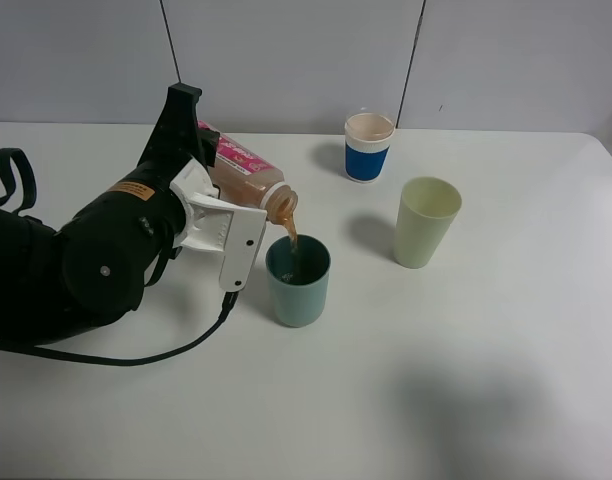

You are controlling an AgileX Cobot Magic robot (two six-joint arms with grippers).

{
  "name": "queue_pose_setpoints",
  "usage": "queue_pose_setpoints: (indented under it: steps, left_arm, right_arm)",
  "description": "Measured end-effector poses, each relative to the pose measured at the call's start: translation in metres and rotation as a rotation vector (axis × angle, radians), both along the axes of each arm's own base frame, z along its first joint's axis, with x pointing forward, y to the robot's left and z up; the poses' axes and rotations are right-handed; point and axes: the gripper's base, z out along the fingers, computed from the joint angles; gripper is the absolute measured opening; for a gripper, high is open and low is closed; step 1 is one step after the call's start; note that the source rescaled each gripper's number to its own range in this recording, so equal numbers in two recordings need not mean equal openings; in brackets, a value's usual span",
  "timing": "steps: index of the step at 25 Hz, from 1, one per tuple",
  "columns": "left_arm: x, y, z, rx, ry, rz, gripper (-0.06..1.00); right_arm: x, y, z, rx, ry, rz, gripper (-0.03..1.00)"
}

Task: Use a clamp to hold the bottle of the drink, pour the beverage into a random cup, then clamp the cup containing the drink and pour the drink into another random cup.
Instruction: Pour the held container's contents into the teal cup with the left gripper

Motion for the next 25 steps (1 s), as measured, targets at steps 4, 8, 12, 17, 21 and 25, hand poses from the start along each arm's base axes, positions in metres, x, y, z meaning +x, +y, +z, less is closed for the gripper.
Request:
queue_pose_setpoints:
  steps: [4,8,12,17,21,25]
  left_arm:
    - [0.0003,0.0003,0.0003,0.014,-0.004,-0.001,0.07]
    - [0.0004,0.0004,0.0008,0.045,-0.012,-0.005,0.07]
    - [0.0005,0.0006,0.0014,0.066,-0.021,-0.007,0.07]
    - [0.0005,0.0006,0.0017,0.086,-0.026,-0.011,0.07]
    - [0.0006,0.0008,0.0021,0.089,-0.031,-0.009,0.07]
    - [0.0007,0.0009,0.0023,0.101,-0.033,-0.010,0.07]
  right_arm:
    - [0.0000,0.0000,0.0000,0.000,0.000,0.000,0.76]
    - [0.0000,0.0000,0.0000,0.000,0.000,0.000,0.76]
    - [0.0000,0.0000,0.0000,0.000,0.000,0.000,0.76]
    - [0.0000,0.0000,0.0000,0.000,0.000,0.000,0.76]
    - [0.0000,0.0000,0.0000,0.000,0.000,0.000,0.76]
    - [0.0000,0.0000,0.0000,0.000,0.000,0.000,0.76]
